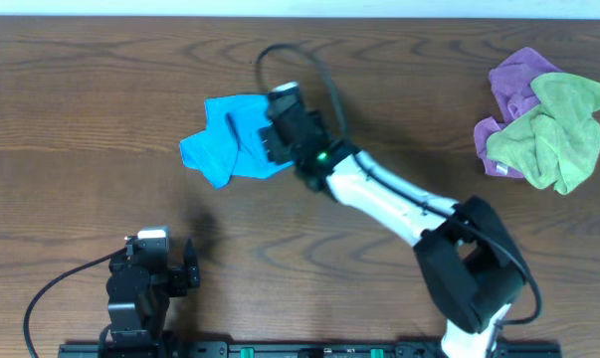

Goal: Fold the cloth
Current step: 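Pull the blue cloth left out of the pile with the right gripper, then lower the blue cloth onto the table center with the right gripper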

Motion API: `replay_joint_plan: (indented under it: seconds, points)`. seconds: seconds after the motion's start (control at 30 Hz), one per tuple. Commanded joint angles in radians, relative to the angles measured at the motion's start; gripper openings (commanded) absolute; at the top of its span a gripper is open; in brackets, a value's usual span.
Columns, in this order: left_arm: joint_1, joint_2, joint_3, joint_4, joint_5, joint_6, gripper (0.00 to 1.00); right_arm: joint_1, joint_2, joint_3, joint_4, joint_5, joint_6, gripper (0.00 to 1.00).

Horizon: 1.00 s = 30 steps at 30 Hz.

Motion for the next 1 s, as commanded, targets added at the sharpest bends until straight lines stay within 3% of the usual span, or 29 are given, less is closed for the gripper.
replay_joint_plan:
  seconds: [0.0, 0.23, 0.97]
  points:
    - [-0.003, -0.007, -0.007, 0.001, -0.018, -0.003, 0.95, -0.087, 0.026, 0.012, -0.004, -0.068, 0.112, 0.77]
    - [-0.003, -0.007, -0.007, 0.001, -0.018, -0.003, 0.95, -0.205, 0.091, 0.012, 0.027, -0.264, 0.184, 0.74]
    - [-0.003, -0.007, -0.007, 0.001, -0.018, -0.003, 0.95, -0.22, 0.205, 0.012, 0.082, -0.286, 0.32, 0.56]
